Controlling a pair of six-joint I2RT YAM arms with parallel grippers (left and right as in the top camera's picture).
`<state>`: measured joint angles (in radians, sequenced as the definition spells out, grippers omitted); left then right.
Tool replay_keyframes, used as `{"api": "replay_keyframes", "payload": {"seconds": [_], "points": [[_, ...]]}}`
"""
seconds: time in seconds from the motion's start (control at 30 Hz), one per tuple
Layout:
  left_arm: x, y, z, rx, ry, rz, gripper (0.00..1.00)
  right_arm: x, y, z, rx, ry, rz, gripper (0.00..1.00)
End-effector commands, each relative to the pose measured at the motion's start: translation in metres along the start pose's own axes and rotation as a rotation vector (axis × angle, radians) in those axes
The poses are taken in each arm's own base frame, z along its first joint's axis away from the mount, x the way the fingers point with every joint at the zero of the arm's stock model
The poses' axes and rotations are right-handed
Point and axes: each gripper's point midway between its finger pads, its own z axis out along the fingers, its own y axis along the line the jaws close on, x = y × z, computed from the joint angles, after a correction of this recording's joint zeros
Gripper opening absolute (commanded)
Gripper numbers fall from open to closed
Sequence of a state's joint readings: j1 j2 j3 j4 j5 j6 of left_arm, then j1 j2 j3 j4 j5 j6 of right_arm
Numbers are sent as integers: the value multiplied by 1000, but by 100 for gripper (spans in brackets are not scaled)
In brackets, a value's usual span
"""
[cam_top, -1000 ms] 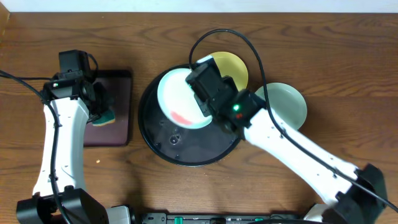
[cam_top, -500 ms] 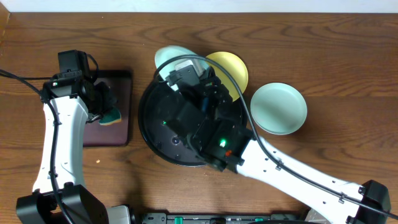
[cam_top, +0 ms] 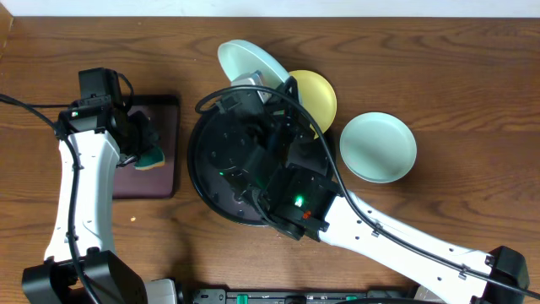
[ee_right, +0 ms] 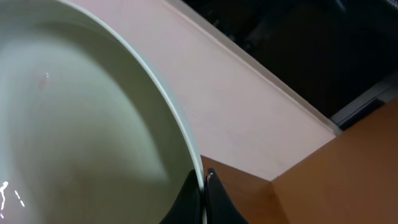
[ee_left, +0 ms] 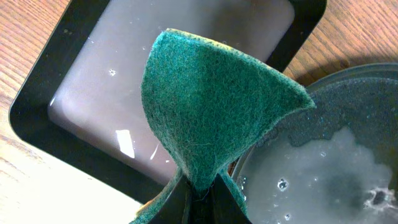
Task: Clean dirty plates on tray and stack at the side
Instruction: 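Lift the second green plate and stack it on the first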
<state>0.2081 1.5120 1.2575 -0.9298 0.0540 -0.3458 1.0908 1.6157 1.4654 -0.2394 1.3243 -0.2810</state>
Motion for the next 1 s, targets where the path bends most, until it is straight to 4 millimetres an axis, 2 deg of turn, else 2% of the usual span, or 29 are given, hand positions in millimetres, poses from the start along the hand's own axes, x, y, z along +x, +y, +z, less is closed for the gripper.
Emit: {"api": "replay_keyframes", "payload": {"seconds": [0.0,0.13,0.3,0.47,0.6,0.73,0.83,0.97], "points": [[-1,1,0,1,1,8,7,0,-6,-3,-35,4,61,1],[-1,1,0,1,1,8,7,30,33,-1,-263,88,84,1],[-1,1,0,1,1,8,7,83,87,-2,-634,374,247,1],[-1,1,0,1,1,8,7,97,101,5,-907,538,389,1],[-1,1,0,1,1,8,7,100,89,22,-1059,615,530,1],[-2,1,0,1,0,8,7,116,60,52,-1101,687,672,1],[-2,1,0,1,0,8,7,143,28,80,-1022,759,755,1],[-2,1,0,0,-1,12,7,196,-18,109,-835,864,793,1]]}}
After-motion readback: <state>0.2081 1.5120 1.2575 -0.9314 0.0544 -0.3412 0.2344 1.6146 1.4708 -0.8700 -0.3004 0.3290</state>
